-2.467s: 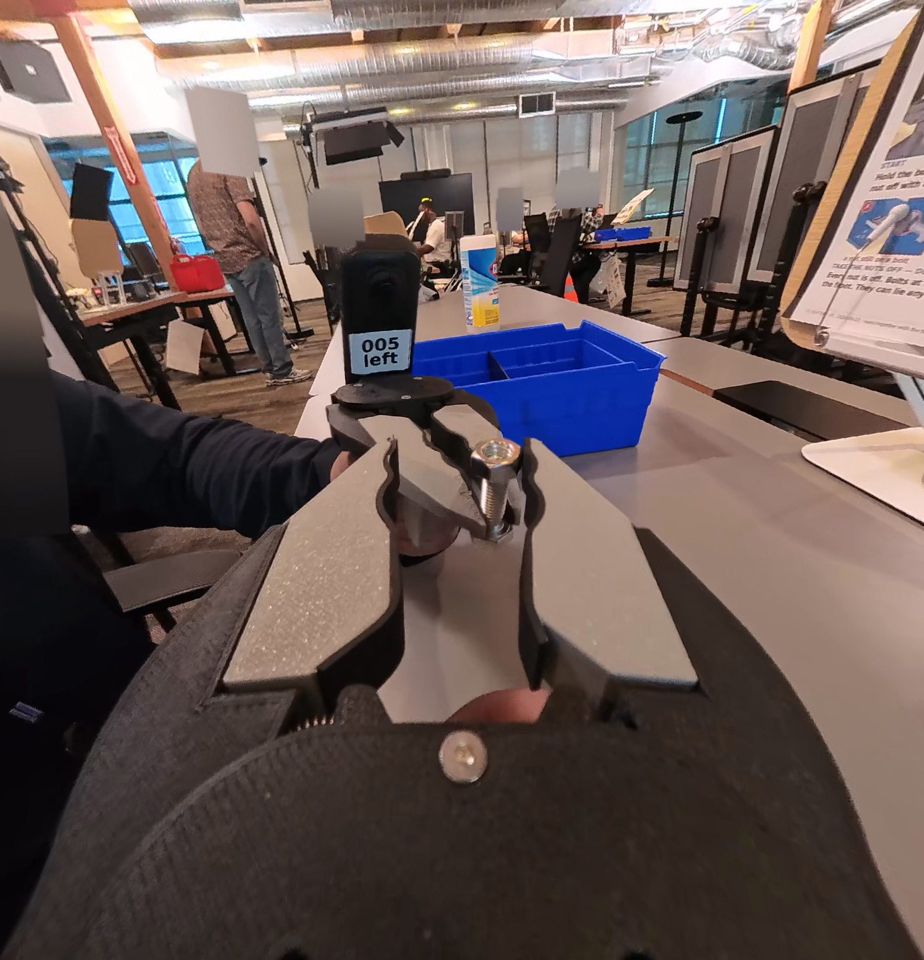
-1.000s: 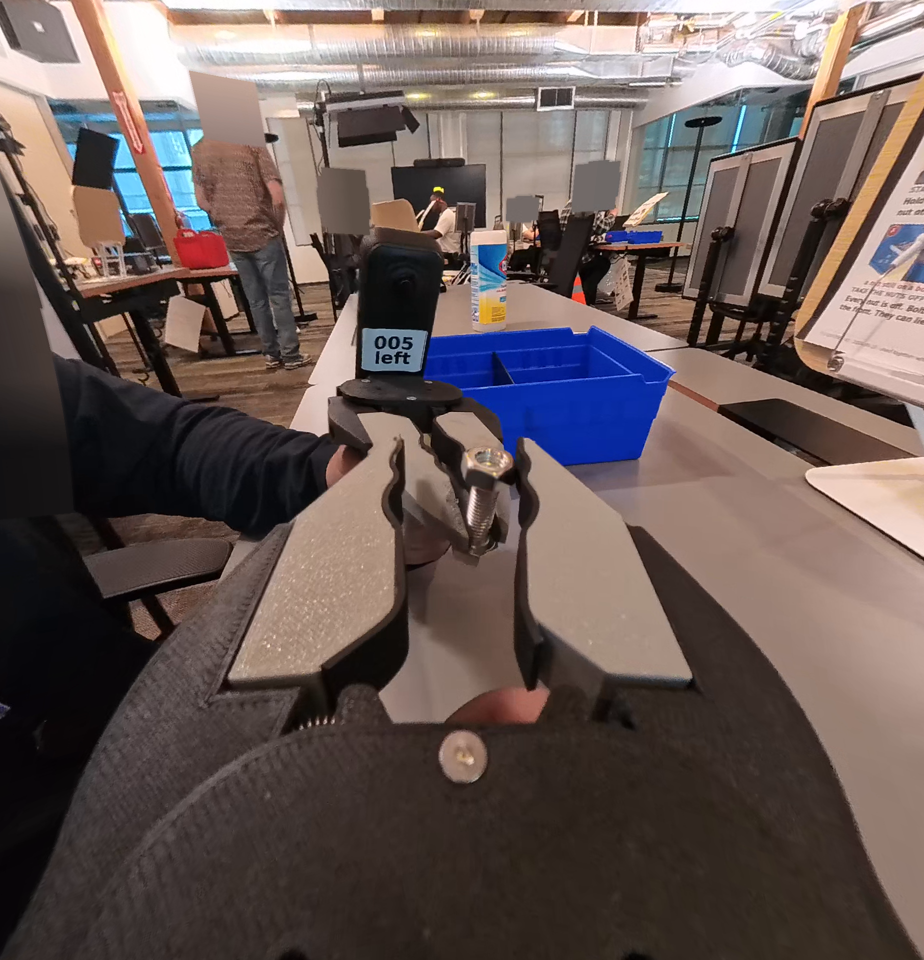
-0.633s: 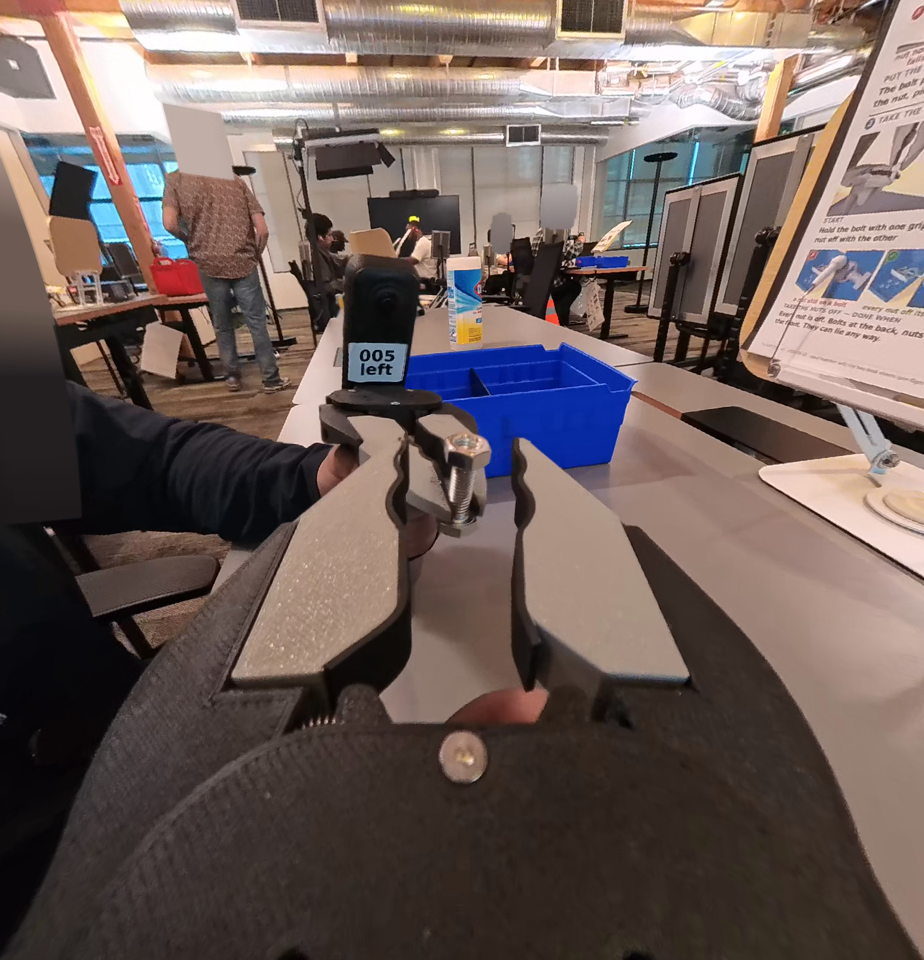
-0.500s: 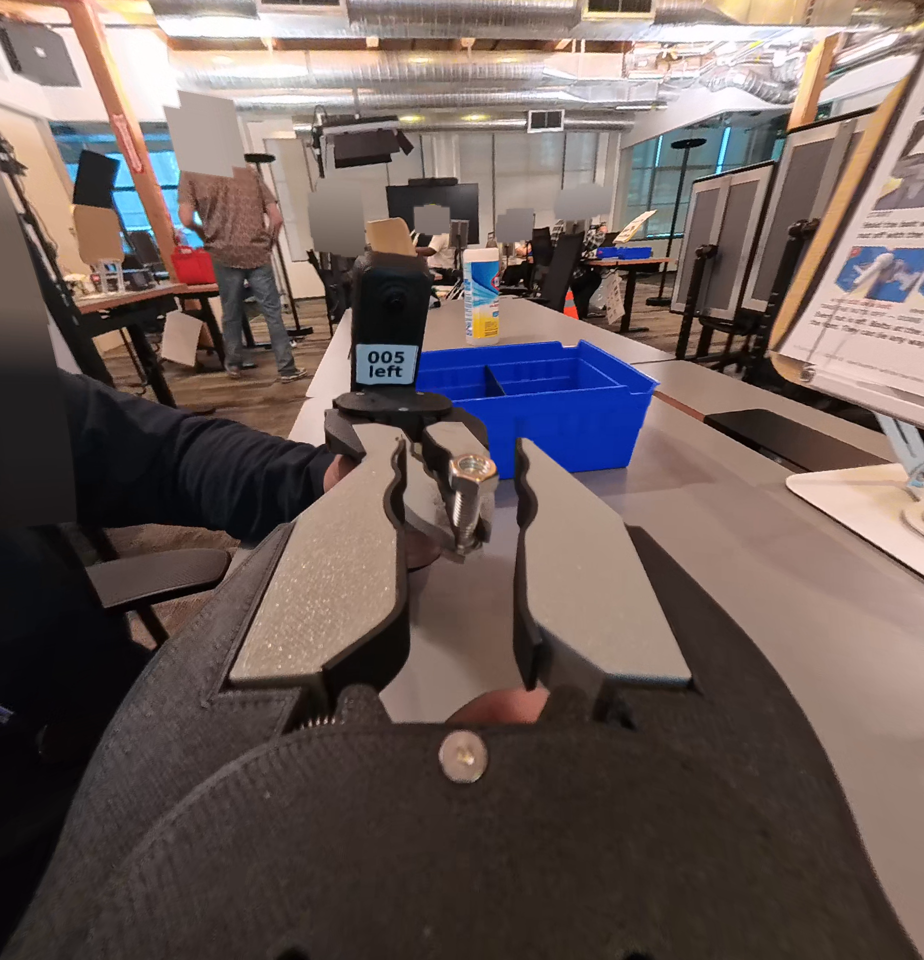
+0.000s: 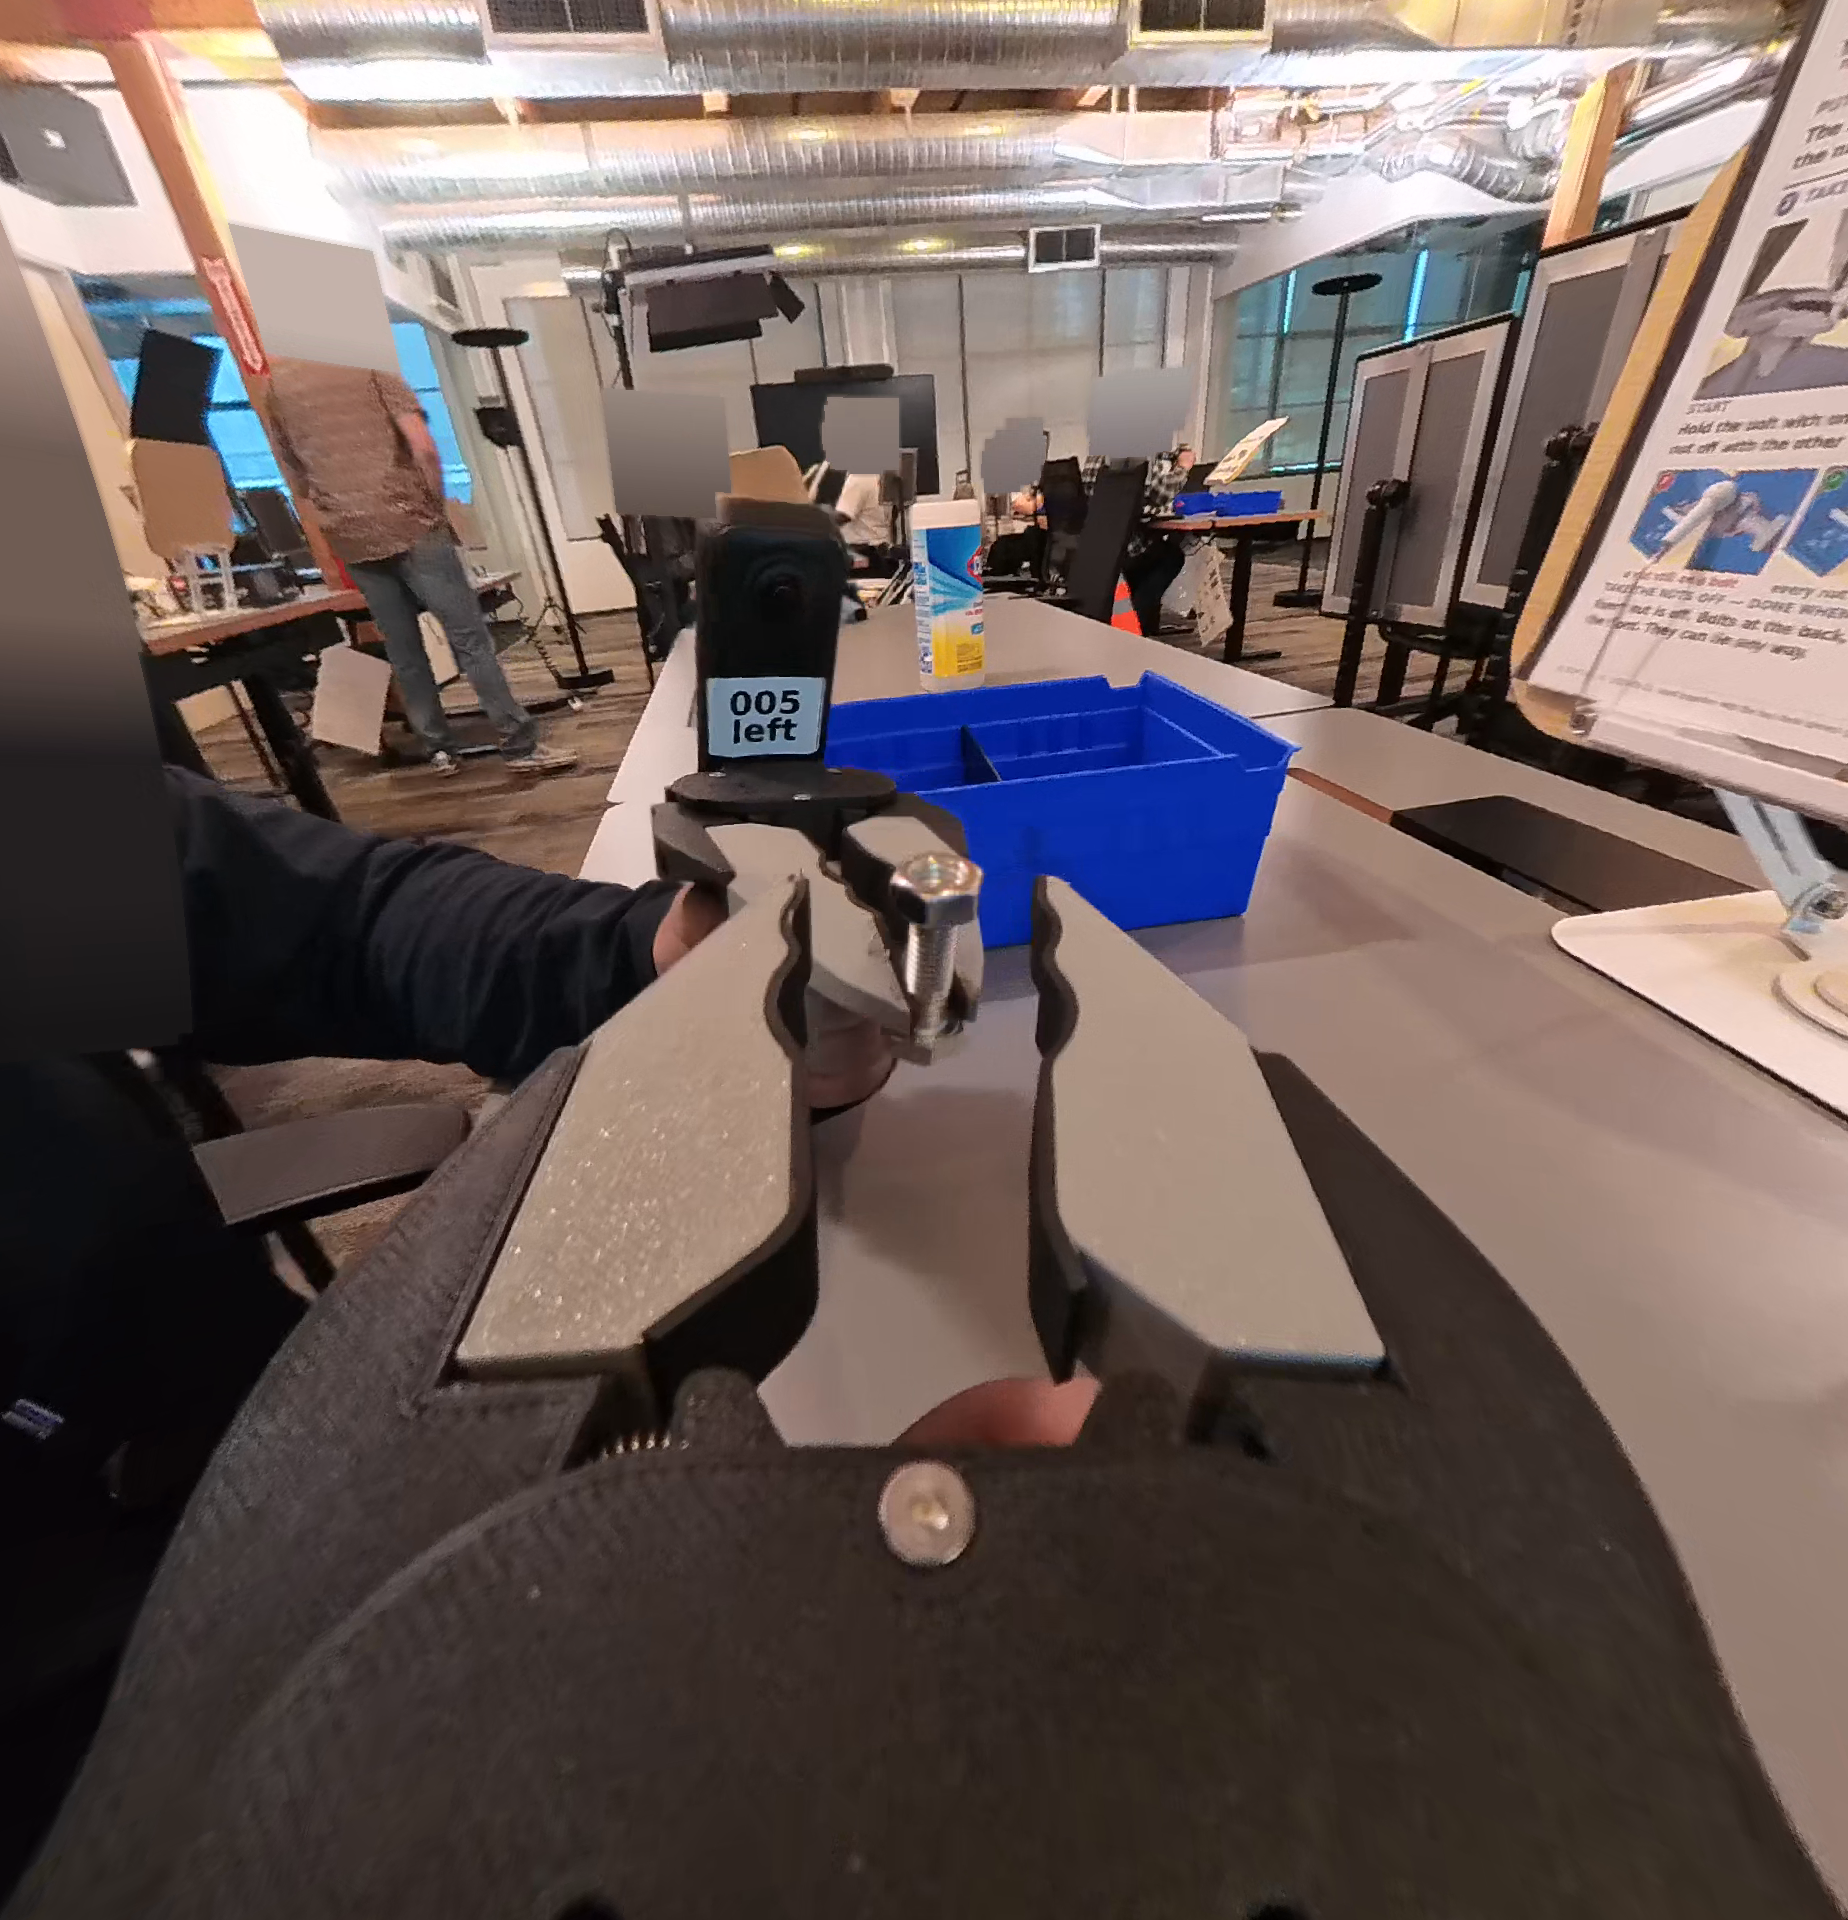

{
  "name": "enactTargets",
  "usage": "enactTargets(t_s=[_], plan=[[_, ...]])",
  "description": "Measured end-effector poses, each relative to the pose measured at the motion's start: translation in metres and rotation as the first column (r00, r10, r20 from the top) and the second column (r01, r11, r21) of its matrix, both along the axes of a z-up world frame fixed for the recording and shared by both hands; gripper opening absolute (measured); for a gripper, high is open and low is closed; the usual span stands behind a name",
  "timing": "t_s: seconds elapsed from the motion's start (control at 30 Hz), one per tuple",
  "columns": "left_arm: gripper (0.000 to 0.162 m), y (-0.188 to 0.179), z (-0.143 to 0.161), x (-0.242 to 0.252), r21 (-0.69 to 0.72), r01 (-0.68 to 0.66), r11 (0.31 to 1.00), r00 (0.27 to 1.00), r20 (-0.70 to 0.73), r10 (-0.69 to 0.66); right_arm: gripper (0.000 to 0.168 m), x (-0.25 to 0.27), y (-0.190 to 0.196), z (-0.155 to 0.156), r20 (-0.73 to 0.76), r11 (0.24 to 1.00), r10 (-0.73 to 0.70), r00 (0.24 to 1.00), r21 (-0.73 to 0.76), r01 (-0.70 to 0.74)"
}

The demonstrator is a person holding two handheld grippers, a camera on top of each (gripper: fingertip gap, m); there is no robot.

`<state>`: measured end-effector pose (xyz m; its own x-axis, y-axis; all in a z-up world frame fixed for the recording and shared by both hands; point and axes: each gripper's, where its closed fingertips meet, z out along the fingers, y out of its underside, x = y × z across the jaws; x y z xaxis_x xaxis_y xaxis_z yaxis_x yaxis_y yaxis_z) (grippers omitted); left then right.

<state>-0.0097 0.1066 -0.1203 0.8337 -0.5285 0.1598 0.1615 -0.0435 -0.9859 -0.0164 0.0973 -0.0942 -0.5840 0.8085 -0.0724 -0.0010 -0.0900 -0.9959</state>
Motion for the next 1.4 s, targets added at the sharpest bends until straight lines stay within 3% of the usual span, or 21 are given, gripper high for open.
enactTargets(t_s=[0.23, 0.47, 0.6, 0.83, 1.0, 1.07, 1.2, 1.4], plan=[[0.007, -0.001, 0.001, 0.002, 0.006, 0.007, 1.0, 1.0, -0.006, -0.007, 0.044, -0.018, -0.029, -0.002, 0.031, 0.995, 0.1, 0.995, 0.028, -0.101], [0.007, -0.001, 0.003, -0.002, 0.009, -0.013, 1.0, 1.0, 0.003, 0.013, 0.033, 0.01, -0.006, 0.0, -0.005, 0.999, 0.035, 0.999, 0.001, -0.035], [0.007, -0.001, 0.003, -0.002, 0.006, -0.005, 1.0, 1.0, 0.011, 0.005, 0.044, 0.002, -0.003, 0.003, -0.001, 1.0, 0.018, 1.0, -0.013, -0.018], [0.007, -0.001, 0.001, 0.0, 0.006, -0.006, 1.0, 1.0, -0.001, 0.006, 0.052, -0.019, -0.032, 0.004, 0.028, 0.992, 0.13, 0.991, -0.005, -0.13], [0.007, -0.001, 0.003, -0.003, 0.011, -0.017, 1.0, 1.0, 0.0, 0.017, 0.053, 0.003, -0.016, 0.003, 0.019, 0.997, 0.075, 0.997, -0.023, -0.075], [0.007, 0.0, 0.004, -0.005, 0.012, -0.026, 1.0, 1.0, 0.007, 0.026, 0.041, 0.015, -0.008, 0.003, -0.001, 0.998, 0.053, 0.999, -0.02, -0.053], [0.007, 0.0, 0.004, -0.005, 0.007, -0.016, 1.0, 1.0, 0.02, 0.016, 0.05, 0.01, 0.001, 0.004, 0.003, 0.999, 0.008, 1.0, -0.034, -0.008], [0.007, -0.001, 0.004, -0.002, 0.011, -0.016, 1.0, 1.0, 0.008, 0.016, 0.055, -0.02, -0.032, -0.003, 0.052, 0.995, 0.1, 0.994, 0.02, -0.101]])
